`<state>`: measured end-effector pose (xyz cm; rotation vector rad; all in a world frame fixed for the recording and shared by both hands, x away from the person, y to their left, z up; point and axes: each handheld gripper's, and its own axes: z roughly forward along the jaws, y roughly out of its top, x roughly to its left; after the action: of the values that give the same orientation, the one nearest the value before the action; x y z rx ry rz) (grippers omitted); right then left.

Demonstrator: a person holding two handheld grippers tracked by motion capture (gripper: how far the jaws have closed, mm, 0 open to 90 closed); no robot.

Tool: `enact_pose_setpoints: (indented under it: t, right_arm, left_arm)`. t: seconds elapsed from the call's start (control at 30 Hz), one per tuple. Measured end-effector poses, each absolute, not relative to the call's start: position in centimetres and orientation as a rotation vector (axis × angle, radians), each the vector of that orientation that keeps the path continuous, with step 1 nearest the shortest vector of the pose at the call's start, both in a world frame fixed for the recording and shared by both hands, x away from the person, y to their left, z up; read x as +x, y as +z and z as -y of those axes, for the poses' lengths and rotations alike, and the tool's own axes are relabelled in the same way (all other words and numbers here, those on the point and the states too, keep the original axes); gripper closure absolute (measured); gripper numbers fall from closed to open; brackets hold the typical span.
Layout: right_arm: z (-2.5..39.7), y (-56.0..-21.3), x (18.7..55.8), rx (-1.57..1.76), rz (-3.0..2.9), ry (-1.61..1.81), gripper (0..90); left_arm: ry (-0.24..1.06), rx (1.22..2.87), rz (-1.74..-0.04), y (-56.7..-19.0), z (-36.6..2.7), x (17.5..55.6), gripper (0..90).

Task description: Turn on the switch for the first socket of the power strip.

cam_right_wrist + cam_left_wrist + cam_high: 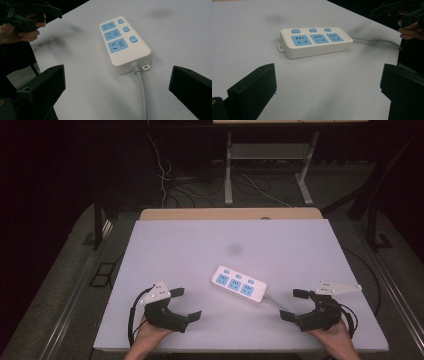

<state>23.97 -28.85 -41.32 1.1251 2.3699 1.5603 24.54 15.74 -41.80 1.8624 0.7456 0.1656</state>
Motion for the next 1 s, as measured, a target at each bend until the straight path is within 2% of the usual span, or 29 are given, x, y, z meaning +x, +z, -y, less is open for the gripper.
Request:
enact_pose_setpoints:
  t: [1.0]
  right_arm:
    - [28.85,-41.08,24.10,1.130,-2.403,1.528,0.2]
  left_arm:
    - [0.142,1.849,-0.750,-41.95,-15.87,24.69,0.0]
